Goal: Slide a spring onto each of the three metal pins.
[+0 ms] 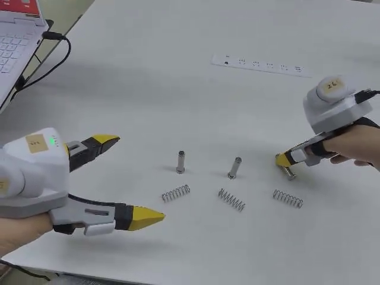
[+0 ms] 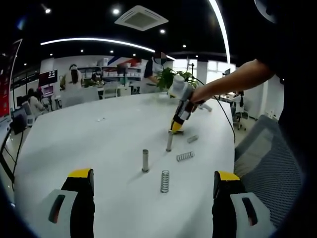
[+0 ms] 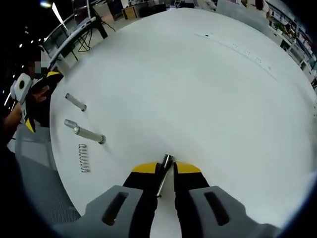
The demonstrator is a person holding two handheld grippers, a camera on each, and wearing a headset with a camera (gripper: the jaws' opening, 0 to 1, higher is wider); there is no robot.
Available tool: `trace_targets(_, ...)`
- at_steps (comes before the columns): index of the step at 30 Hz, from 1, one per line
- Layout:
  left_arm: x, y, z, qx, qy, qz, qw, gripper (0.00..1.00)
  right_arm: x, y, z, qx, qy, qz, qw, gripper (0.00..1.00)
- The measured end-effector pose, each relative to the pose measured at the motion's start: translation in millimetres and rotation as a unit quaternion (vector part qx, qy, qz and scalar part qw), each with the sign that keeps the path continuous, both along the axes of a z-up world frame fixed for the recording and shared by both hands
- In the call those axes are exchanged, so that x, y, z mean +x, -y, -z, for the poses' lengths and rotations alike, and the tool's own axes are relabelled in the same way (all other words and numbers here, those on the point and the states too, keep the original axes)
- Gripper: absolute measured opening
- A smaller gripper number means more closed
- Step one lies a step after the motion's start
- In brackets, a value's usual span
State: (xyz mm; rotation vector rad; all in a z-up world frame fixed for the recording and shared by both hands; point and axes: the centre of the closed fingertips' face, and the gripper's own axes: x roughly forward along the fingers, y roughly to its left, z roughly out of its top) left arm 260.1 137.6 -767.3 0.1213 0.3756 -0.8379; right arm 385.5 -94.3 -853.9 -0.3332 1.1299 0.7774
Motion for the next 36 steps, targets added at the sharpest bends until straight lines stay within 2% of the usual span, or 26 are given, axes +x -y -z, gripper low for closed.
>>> trace_targets(11, -0.2, 0.5, 1.8, 0.000, -0.002, 0.001, 1.0000, 0.98, -0.9, 1.8, 1.7, -0.020, -0.002, 0.008, 0.9998, 0.08)
trace_targets(13, -0.1, 1.0, 1.7, 0.000, -0.003, 0.002, 1.0000, 0.98, -0.4, 2.8, 2.0, -0.021, -0.005, 0.024, 0.9995, 0.07)
trace_targets(17, -0.1, 2.0, 1.4, 0.000, -0.003, 0.004, 1.0000, 0.98, -0.4, 3.7, 1.9, -0.021, 0.000, 0.029, 0.9994, 0.06)
trace_targets(19, -0.4, 1.3, 2.7, 0.005, -0.003, 0.004, 1.0000, 0.98, -1.9, 3.6, 1.6, -0.019, 0.001, 0.031, 0.9994, 0.06)
trace_targets(36, 0.1, 5.0, 1.7, 0.004, -0.005, 0.007, 1.0000, 0.98, -16.5, 4.6, -4.6, 0.012, 0.017, 0.026, 0.9994, 0.05)
